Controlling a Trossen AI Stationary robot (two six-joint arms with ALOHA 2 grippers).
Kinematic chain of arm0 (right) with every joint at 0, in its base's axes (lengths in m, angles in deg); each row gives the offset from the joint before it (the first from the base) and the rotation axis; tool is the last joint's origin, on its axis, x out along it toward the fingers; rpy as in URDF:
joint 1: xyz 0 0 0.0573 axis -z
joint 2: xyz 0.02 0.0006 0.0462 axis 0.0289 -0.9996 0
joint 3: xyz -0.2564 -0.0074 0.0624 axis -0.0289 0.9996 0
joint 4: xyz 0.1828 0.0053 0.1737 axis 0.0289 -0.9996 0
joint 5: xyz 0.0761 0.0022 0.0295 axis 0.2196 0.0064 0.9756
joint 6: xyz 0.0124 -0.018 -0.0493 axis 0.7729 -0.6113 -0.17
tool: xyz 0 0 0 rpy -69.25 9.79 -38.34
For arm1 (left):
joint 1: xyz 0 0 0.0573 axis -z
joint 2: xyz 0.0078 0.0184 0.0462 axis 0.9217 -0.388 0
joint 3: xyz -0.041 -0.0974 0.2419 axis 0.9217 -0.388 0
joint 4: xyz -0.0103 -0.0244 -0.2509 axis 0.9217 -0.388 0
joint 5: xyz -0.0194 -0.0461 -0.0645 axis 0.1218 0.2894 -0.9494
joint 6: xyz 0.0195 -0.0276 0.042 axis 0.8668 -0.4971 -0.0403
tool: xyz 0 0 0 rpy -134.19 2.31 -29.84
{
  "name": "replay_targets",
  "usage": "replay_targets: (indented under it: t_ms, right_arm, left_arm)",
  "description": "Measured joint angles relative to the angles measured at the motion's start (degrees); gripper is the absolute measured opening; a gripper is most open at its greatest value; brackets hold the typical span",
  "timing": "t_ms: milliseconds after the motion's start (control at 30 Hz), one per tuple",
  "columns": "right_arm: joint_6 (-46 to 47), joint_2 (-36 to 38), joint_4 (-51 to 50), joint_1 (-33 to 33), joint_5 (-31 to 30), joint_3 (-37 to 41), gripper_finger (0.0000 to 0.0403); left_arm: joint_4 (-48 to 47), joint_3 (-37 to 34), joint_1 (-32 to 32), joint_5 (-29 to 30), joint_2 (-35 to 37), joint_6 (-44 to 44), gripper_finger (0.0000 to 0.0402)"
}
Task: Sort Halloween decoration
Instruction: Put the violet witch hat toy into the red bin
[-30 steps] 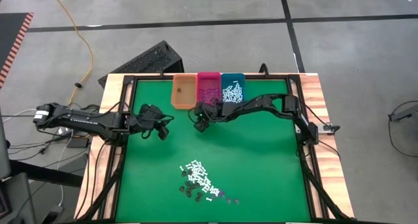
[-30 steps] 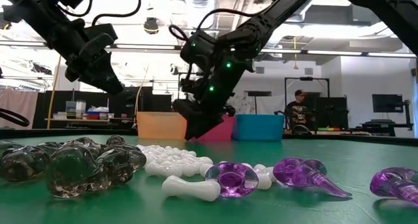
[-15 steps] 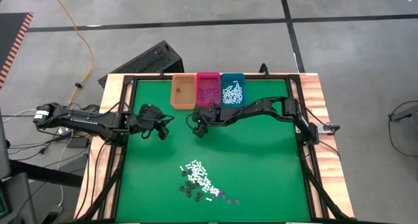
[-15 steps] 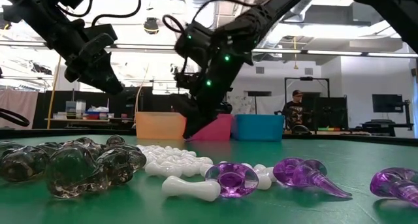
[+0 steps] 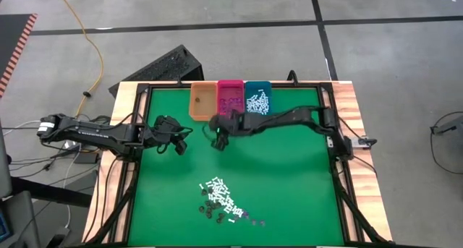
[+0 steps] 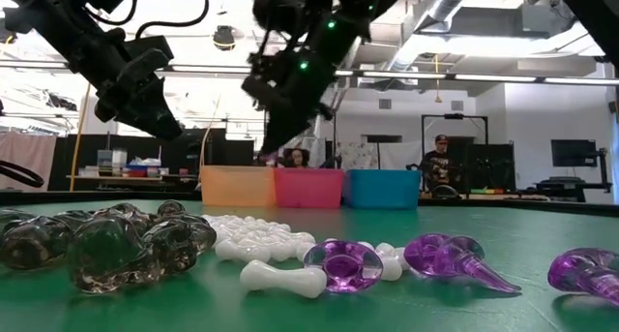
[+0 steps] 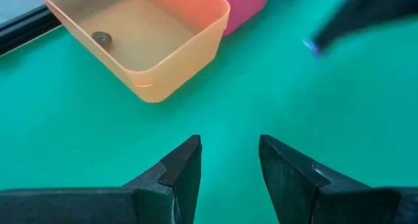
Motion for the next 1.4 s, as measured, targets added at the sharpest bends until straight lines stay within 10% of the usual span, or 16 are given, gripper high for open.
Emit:
replay_targets:
  t_ms: [333,767,1067,1400]
  right_arm:
    - [-3.3,3.4,-1.8,13.9,1.3,-0.1,0.0033]
    - [-4.8,5.0,-3.7,19.9,11.1,0.2,0.0149]
    - [-3.2,15.6,-15.1,10.8,22.3,0.2,0.0154]
    - [-7.9,37.6,-22.1,-5.7,15.8,0.2,0.0129]
  left_arm:
    - [0.3,0.0,0.0,-1.1,0.0,-0.2,0.0144]
    - [0.4,0.0,0.0,-1.0,0.0,-0.2,0.0144]
    - [0.7,0.0,0.1,-2.0,0.0,-0.6,0.0144]
    - [7.1,0.0,2.4,-2.5,0.0,2.1,0.0144]
